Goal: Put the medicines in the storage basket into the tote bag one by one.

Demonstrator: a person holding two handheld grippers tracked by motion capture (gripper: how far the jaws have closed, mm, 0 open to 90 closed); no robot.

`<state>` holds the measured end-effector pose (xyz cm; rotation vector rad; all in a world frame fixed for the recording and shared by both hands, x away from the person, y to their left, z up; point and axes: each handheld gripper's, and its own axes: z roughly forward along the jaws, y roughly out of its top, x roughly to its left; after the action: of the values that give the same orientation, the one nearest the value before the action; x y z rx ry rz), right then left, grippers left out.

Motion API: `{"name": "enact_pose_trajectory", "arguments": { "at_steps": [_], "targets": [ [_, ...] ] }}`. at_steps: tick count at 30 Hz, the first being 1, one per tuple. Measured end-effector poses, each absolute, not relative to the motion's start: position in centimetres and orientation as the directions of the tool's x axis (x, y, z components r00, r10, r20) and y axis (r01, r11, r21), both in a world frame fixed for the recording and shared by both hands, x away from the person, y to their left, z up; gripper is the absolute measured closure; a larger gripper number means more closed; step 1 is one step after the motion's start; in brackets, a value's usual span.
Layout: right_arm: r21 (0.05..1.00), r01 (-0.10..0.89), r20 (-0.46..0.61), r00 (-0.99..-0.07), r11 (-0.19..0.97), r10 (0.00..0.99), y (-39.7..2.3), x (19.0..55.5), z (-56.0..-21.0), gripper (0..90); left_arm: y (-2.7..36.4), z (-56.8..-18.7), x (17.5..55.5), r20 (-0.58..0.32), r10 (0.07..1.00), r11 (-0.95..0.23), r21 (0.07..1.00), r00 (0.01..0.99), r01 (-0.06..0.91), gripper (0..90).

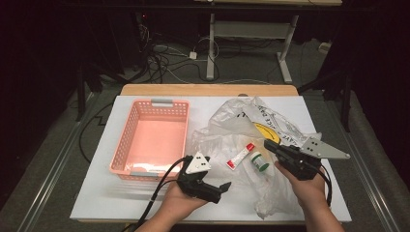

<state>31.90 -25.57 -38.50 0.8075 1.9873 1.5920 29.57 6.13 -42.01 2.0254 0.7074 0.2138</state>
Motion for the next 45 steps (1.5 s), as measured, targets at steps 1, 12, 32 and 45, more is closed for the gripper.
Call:
{"name": "enact_pose_trajectory", "arguments": {
  "at_steps": [1,12,32,45],
  "targets": [
    [0.975,0.155,0.002,-0.719,0.157,0.695,-25.6,31.9,-38.5,90.0,6.5,-41.9,29.6,-0.129,0.567,-0.381,0.835,0.814,0.398,0.0],
    [0.975,0.156,0.002,-0.718,0.158,0.696,-25.6,31.8,-38.5,90.0,10.3,-41.4,29.8,-0.121,0.641,-0.336,0.843,0.758,0.419,0.0],
    [0.975,0.158,0.005,-0.715,0.155,0.699,-25.7,31.8,-38.5,90.0,18.0,-41.7,31.3,-0.124,0.794,-0.241,0.835,0.595,0.496,2.3],
    [0.975,0.154,-0.002,-0.716,0.162,0.698,-25.8,31.9,-38.6,90.0,20.9,-41.8,31.4,-0.164,0.832,-0.187,0.816,0.529,0.548,23.2]
  ]
}}
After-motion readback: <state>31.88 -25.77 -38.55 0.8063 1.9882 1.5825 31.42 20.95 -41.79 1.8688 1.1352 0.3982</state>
